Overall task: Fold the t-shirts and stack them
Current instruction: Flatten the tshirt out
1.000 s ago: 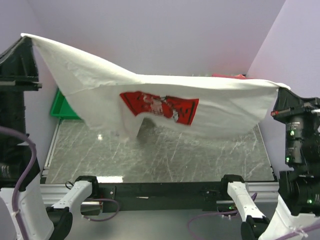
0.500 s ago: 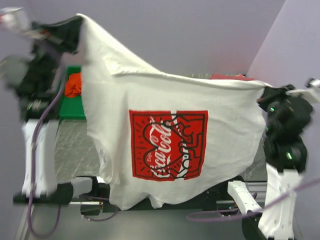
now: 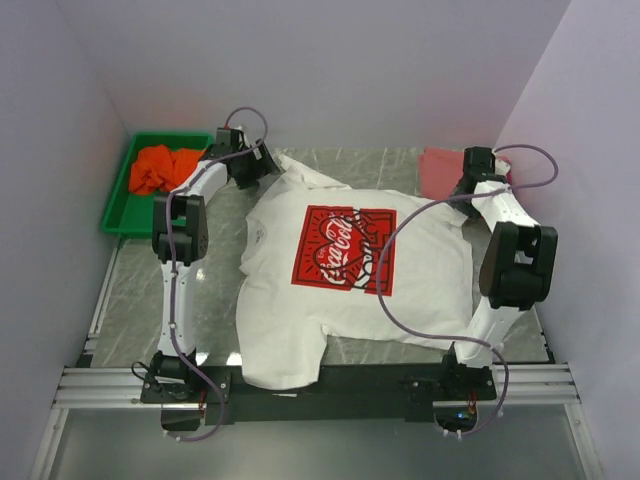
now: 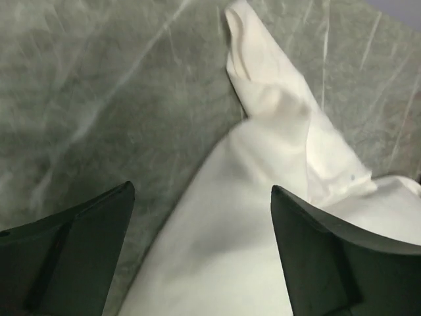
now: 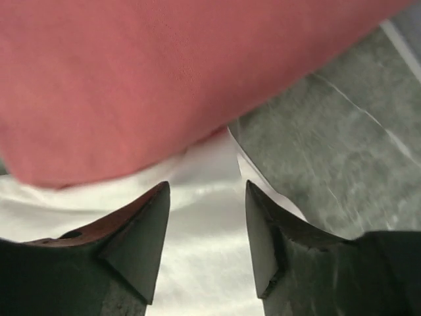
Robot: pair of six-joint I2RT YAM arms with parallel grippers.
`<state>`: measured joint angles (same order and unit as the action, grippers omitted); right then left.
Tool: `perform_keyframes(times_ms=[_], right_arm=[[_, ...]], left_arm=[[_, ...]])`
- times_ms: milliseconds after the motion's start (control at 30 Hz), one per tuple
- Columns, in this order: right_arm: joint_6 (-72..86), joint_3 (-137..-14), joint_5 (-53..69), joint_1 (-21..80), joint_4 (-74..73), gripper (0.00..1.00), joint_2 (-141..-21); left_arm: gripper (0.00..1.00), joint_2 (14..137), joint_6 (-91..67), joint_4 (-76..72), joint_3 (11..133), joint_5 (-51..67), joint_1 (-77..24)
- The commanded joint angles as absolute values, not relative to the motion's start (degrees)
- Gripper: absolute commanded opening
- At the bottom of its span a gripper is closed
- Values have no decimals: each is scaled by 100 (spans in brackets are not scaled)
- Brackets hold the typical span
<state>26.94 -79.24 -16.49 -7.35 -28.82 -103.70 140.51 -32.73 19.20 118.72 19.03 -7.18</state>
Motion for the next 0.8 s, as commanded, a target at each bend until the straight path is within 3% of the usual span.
perform_keyframes(times_ms=[0,333,767], right_arm=[[2567,-8438,-1452,-791,-2962,60,-10284],[2645,-7506,-651,-642,-3216,63,-9448],[2980,-7119,694,-607,-3234,61,-10151]], left_arm=[[93,12239,-3261,1424,11159,1828,-808],[95,10705,-4199,1591,8702,1836,-1169],[95,11540,-4473,2004,8517,1969,-1327]])
